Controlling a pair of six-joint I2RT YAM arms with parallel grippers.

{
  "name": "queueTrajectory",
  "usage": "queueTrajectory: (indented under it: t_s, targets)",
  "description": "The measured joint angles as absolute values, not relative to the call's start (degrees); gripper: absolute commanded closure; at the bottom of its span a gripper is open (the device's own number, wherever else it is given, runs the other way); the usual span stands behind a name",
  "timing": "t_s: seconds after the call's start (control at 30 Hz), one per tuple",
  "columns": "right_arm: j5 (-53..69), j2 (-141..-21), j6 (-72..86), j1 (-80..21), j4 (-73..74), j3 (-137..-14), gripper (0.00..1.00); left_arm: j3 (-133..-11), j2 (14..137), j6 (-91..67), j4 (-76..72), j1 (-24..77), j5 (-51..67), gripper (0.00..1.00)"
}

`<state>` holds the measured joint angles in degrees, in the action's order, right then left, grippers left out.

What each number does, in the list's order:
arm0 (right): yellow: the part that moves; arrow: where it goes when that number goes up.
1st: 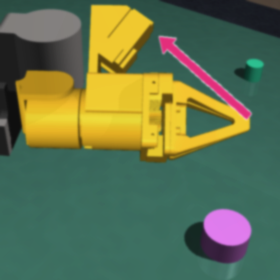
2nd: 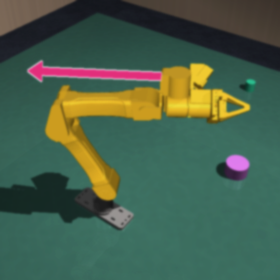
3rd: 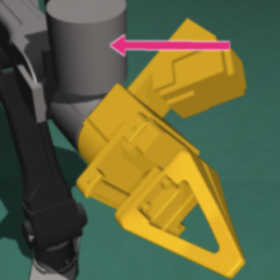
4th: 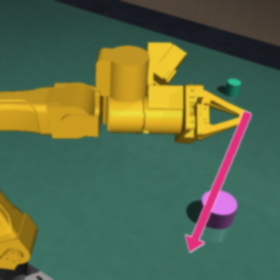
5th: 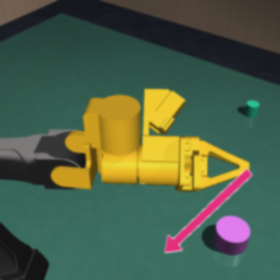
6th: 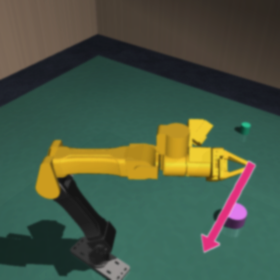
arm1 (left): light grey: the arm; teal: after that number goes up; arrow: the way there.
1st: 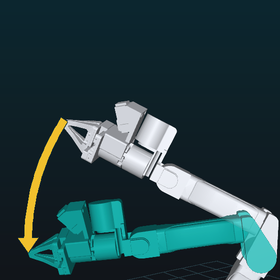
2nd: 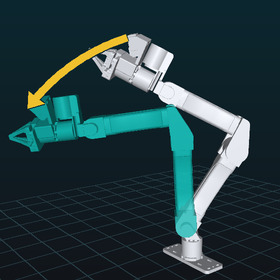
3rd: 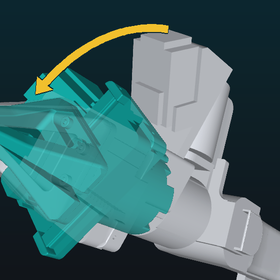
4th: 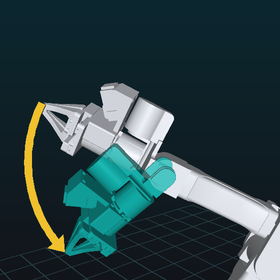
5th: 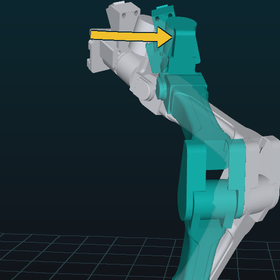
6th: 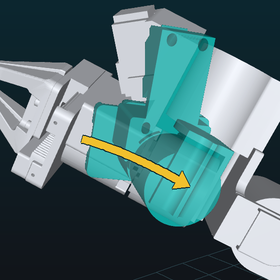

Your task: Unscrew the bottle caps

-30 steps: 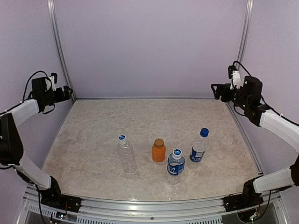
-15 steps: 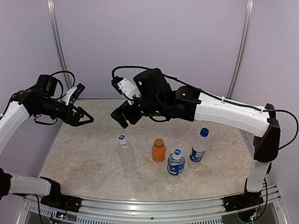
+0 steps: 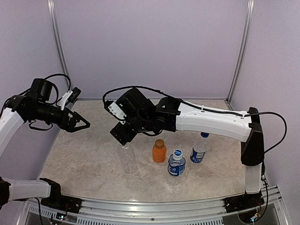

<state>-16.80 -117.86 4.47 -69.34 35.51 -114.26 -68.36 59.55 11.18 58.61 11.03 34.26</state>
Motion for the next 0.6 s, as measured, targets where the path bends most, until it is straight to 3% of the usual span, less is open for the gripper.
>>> queueTrajectory:
  t_s: [0.27, 0.47, 0.6]
  targets:
    - [-12.2, -117.6, 6.6, -69.4, 35.1, -112.5, 0.21, -68.4, 60.0, 11.2, 58.6, 11.0, 34.3, 0.01]
    - [-11.1, -116.3, 7.6, -69.4, 35.0, -110.5, 0.13, -68.3, 60.3, 11.6, 58.6, 11.2, 34.3, 0.01]
    - [-10.3, -116.3, 7.6, -69.6, 35.0, -110.2, 0.13, -68.3, 60.6, 11.9, 58.6, 11.4, 34.3, 0.01]
